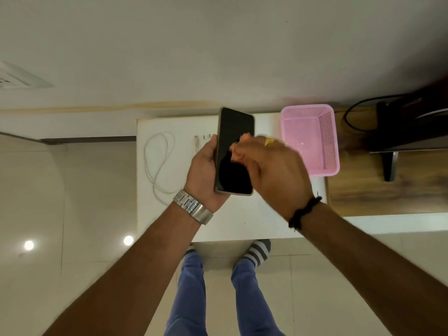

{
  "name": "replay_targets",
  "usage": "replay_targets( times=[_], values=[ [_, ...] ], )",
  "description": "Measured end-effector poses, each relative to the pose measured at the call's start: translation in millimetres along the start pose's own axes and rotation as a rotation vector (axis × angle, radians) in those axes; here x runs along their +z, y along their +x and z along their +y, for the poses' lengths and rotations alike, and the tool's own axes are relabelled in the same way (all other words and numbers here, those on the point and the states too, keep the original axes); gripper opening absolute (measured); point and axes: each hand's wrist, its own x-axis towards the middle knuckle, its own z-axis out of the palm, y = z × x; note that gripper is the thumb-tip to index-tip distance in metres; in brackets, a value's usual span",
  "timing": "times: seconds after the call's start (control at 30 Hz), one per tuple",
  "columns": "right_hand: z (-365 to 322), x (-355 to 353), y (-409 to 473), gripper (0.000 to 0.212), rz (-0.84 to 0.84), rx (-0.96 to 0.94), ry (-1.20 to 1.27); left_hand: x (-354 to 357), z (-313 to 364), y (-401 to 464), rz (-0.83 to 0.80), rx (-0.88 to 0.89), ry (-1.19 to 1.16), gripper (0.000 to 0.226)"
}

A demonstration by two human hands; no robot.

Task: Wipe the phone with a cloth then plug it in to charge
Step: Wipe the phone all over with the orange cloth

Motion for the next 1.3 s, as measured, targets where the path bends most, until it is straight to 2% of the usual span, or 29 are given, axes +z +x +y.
replay_targets(
  times=[0.1, 0.17, 0.23, 0.3, 0.4, 0.47, 0.53, 0.7, 0.8, 0.83, 0.9, 0.97, 1.03, 1.1, 1.2, 1.3],
  values=[
    [-3, 1, 22, 0.025, 0.117, 0.065, -0.004, 5, -5, 3, -0.002, 0.023, 0.001, 0.048],
    [-19, 6, 13, 0.025, 0.042, -0.017, 0.016, 5, 2, 3, 0.004, 0.035, -0.016, 0.048],
    [-21, 6, -5, 0.023, -0.071, -0.092, 0.039, 3, 7, 3, 0.011, 0.023, -0.001, 0.06],
    [-11, -1, -7, 0.027, -0.017, -0.064, 0.027, 2, 5, 3, 0.023, 0.009, -0.006, 0.06],
    [-5, -6, 20, 0.03, 0.103, 0.029, 0.0, 2, -9, 5, -0.007, 0.018, 0.044, 0.048],
    [-11, -4, 43, 0.026, 0.098, -0.026, 0.014, 3, -15, 3, -0.016, 0.03, 0.066, 0.044],
    [-7, -7, 60, 0.026, 0.101, -0.05, 0.012, 3, -17, 0, -0.041, 0.029, 0.114, 0.051],
    [17, -11, 50, 0.027, 0.116, 0.123, -0.025, -3, -7, 5, -0.048, 0.057, 0.102, 0.056],
    [-2, 7, 22, 0.037, 0.083, 0.059, 0.022, -3, -3, 13, -0.013, 0.056, 0.001, 0.052],
    [-6, 13, 11, 0.036, 0.061, 0.033, 0.026, -3, -2, 14, 0.005, 0.044, -0.025, 0.051],
    [-7, 25, -8, 0.018, 0.014, -0.004, 0.018, -6, -1, 17, 0.027, 0.02, 0.001, 0.057],
    [-3, 32, -27, 0.028, -0.046, -0.031, 0.057, -9, -3, 20, 0.027, 0.017, 0.062, 0.064],
    [7, 31, -30, 0.025, -0.088, -0.079, 0.012, -11, -7, 24, 0.033, 0.01, 0.064, 0.063],
    [21, 23, -14, 0.026, -0.058, -0.018, -0.073, -11, -13, 28, 0.037, -0.009, 0.045, 0.058],
    [42, 19, 29, 0.027, 0.05, 0.134, -0.069, -10, -20, 35, 0.053, -0.024, 0.094, 0.049],
    [30, 30, 42, 0.032, 0.054, 0.118, -0.036, -9, -18, 44, 0.096, 0.005, 0.082, 0.042]
  ],
)
